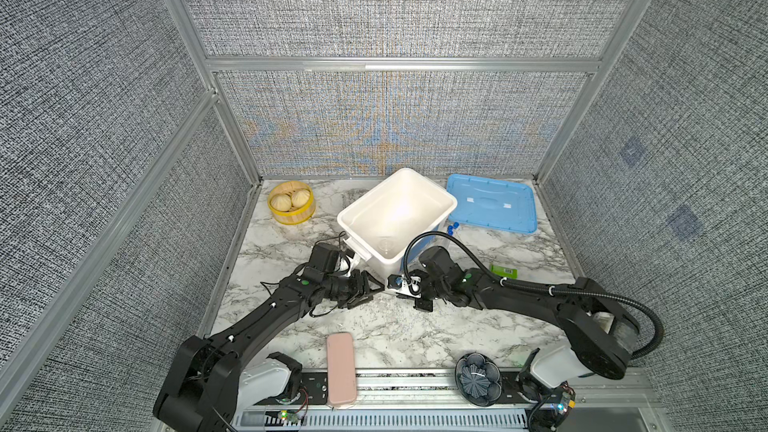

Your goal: Organize the chemistry lab equipment

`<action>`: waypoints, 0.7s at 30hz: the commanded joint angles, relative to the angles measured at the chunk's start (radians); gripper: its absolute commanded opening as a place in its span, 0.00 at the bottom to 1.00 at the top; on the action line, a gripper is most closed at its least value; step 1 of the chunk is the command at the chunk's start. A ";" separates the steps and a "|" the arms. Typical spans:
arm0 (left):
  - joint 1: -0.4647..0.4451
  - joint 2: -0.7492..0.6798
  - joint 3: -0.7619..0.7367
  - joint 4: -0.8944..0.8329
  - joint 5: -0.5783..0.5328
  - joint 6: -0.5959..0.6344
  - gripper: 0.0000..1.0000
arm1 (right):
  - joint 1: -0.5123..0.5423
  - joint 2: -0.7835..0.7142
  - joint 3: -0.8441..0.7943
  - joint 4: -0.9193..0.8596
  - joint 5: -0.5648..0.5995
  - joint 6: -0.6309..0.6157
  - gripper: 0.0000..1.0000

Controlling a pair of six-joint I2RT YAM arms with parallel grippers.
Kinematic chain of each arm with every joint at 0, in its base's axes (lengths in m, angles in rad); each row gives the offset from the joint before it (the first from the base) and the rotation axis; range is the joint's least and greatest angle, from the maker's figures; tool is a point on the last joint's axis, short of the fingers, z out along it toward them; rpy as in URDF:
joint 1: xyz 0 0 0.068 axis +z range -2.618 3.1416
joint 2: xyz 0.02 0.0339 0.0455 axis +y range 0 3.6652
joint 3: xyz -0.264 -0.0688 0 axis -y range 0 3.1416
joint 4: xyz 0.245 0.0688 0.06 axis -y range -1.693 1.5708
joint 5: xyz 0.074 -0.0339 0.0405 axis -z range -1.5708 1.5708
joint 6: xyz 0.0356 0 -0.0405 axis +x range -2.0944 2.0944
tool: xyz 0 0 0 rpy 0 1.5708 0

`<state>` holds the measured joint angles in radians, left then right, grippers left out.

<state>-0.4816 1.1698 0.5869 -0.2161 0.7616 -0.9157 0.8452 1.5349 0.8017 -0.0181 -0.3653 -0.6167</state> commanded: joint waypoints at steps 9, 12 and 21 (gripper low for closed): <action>0.000 0.006 0.033 -0.037 -0.008 0.044 0.32 | 0.031 0.016 -0.002 0.060 -0.023 0.003 0.00; 0.000 -0.002 0.045 -0.066 -0.010 0.051 0.23 | 0.034 0.019 -0.007 0.082 -0.020 0.019 0.00; 0.000 -0.021 0.056 -0.121 -0.027 0.077 0.11 | 0.034 0.018 -0.008 0.102 -0.026 0.034 0.00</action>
<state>-0.4816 1.1545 0.6373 -0.3176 0.7280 -0.8635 0.8776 1.5555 0.7937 0.0540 -0.3744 -0.6003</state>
